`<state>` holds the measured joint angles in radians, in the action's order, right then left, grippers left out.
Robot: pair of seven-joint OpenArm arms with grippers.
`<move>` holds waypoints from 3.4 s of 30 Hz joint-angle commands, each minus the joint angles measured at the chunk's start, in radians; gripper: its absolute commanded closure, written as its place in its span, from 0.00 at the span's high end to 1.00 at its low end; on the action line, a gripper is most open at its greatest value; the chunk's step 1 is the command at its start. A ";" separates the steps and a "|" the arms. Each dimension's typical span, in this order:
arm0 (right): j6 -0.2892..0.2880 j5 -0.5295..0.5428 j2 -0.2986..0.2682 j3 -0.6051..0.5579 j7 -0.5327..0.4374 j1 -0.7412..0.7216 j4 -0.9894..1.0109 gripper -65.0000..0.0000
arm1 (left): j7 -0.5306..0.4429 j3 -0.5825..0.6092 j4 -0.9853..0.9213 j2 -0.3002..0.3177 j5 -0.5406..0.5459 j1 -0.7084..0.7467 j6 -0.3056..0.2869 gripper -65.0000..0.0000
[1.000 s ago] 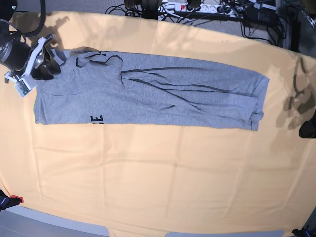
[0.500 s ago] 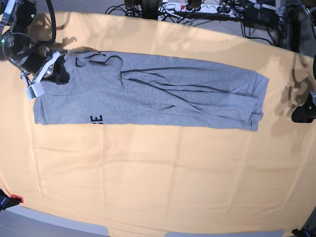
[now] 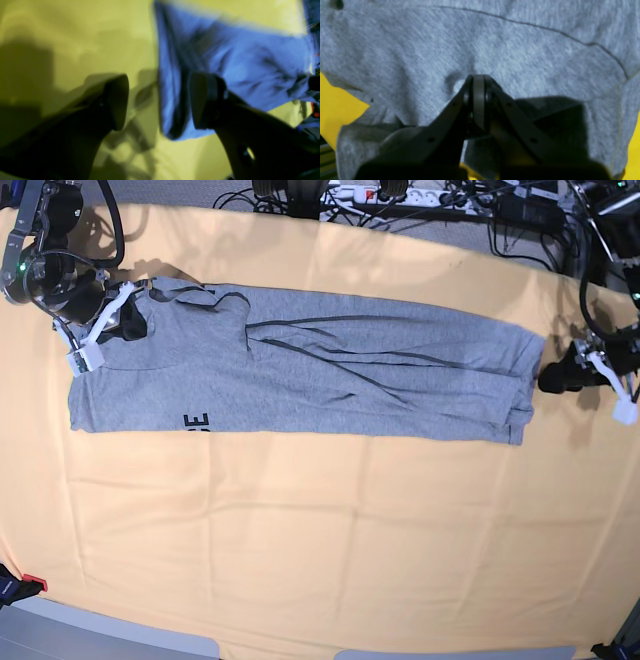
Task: Layout the t-shirt on the table in an organized manner, then fold the t-shirt properly
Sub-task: 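Grasp the strip end with the left gripper, then lift and fold the held end over toward the right gripper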
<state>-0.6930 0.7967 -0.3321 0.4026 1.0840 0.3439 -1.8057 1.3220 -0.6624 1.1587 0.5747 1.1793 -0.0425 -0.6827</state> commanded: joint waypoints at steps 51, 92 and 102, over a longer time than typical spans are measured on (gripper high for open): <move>-0.005 0.014 -0.012 0.003 -0.007 -0.006 -0.015 0.00 | -0.012 0.177 0.015 -0.089 0.105 -0.051 -0.015 0.00; -0.005 -0.175 -0.006 -0.083 -0.164 -0.061 0.040 0.00 | 0.074 0.176 0.024 0.074 0.304 -0.086 -0.015 0.00; -0.005 -0.173 -0.006 -0.083 -0.164 -0.061 0.040 0.00 | 0.074 0.176 0.257 0.062 0.304 -0.085 -0.015 0.00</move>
<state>-0.6998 0.6277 -0.3290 0.3168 0.9165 0.2882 -1.7592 1.4139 -0.4774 1.3979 0.6167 1.4513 -0.1081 -0.6933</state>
